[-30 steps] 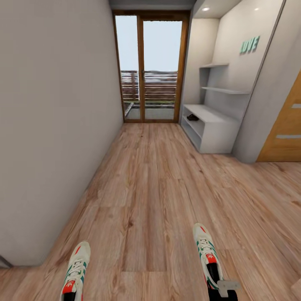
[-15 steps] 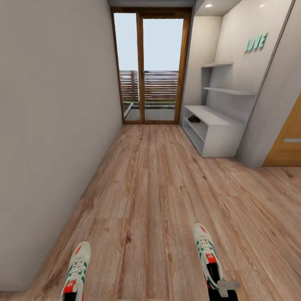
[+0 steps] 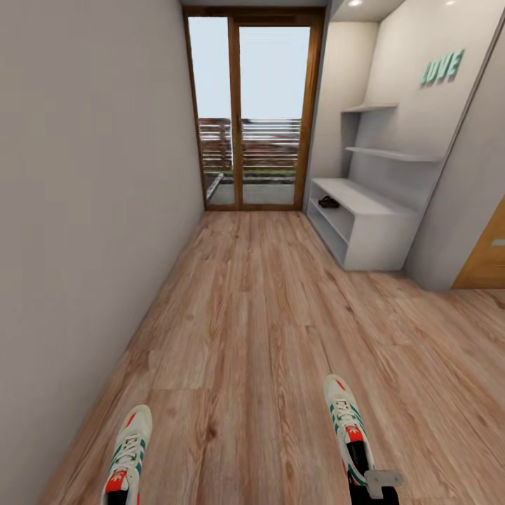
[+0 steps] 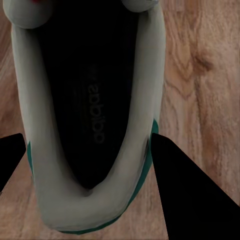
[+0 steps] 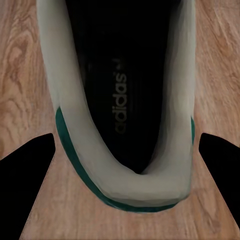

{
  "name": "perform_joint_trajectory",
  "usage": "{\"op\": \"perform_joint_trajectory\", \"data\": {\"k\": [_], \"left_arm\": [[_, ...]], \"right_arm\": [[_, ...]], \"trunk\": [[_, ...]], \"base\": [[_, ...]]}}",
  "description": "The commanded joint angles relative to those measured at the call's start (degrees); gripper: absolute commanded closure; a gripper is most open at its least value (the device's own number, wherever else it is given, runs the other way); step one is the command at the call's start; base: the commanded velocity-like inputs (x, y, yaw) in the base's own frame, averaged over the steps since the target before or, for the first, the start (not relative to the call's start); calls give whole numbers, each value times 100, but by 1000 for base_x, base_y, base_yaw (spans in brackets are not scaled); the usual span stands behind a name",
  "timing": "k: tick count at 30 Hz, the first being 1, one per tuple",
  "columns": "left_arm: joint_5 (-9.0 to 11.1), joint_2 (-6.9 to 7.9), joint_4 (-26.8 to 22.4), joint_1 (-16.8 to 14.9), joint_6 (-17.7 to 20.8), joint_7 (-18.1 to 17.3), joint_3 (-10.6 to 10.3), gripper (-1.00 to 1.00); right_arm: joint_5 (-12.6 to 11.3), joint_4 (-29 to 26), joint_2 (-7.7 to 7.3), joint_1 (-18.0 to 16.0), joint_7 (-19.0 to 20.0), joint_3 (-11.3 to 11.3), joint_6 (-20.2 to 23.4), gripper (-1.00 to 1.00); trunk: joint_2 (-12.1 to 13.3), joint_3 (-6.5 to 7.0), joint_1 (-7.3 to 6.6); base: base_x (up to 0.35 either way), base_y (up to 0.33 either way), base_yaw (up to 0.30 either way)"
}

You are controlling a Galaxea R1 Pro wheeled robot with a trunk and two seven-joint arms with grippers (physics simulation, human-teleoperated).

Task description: Pick up the two gym shoes and the two sandals from the corridor floor and place them onto the hallstand (shoe rack) in the corridor, making sure they are on the rack and not on the floor. Arrange them so the two gym shoes are next to each other and the two sandals are next to each other.

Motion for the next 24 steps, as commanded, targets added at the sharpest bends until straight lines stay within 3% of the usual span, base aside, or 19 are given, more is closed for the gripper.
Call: {"op": "perform_joint_trajectory", "data": {"k": [1, 24], "left_arm": [[-55, -7, 2, -5, -21, -21, 50, 100], [-61, -8, 2, -5, -21, -21, 47, 100]], "right_arm": [[62, 4, 0, -4, -36, -24, -11, 100], [55, 3, -1, -4, -44, -32, -10, 100]], "trunk": [[-2, -5, 2], [-2, -5, 2]], "base": [[336, 0, 0], [336, 0, 0]]}}
